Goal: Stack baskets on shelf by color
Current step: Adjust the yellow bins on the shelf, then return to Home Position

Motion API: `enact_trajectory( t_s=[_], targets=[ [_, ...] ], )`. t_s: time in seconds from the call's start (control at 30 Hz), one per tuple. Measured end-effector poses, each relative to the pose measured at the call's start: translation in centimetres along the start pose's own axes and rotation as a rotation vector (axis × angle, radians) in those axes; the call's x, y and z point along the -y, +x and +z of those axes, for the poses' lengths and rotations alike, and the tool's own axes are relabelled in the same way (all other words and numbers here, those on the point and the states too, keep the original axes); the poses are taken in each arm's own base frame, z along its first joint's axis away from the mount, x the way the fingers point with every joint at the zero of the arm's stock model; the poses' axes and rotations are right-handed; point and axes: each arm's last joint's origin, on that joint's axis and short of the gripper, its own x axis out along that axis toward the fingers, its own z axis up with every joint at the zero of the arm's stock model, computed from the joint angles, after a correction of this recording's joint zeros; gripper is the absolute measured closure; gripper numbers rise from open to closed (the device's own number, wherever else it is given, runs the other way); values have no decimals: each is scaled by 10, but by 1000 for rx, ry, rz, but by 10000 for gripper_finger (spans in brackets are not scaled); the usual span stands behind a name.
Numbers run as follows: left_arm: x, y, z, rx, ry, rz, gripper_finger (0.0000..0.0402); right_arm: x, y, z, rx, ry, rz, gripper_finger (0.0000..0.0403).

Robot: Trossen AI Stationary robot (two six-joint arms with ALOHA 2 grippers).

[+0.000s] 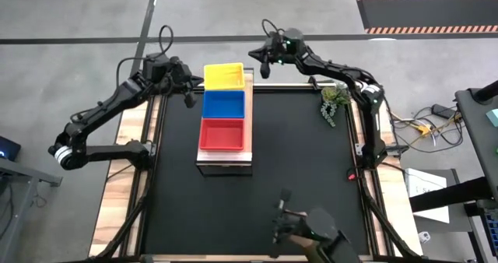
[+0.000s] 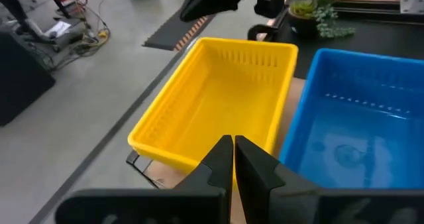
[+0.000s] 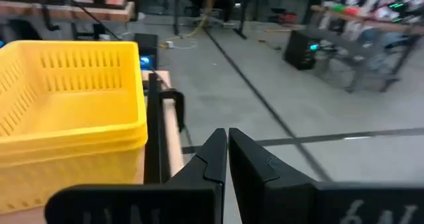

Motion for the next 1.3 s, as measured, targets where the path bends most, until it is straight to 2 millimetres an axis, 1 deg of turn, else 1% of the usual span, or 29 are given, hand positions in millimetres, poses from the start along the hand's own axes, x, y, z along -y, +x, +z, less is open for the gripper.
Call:
enact_trajectory(
  t_s=[0.17,0.3,0.4,0.6,0.8,1.07,1.17,1.23,1.3],
  targets=[
    [1,5,-9,-21,-3,10,402,11,23,-8,31,65,117,394],
    [1,6,-11,-43,-5,46,402,15,35,-11,66,103,238,394],
    [1,6,-12,-47,-5,53,402,14,39,-14,59,135,321,394],
    [1,6,-12,-49,3,57,402,9,39,-12,11,134,348,394],
    [1,6,-12,-50,4,58,402,1,43,-12,-5,119,371,394],
    [0,6,-12,-53,4,67,402,0,43,-12,-7,111,365,394],
    [0,6,-12,-54,3,67,402,4,40,-9,-10,105,333,394],
    [1,6,-13,-64,-4,64,402,7,35,-4,-6,104,316,394],
    [2,7,-19,-99,-12,51,402,9,29,4,-13,109,308,394]
  ],
)
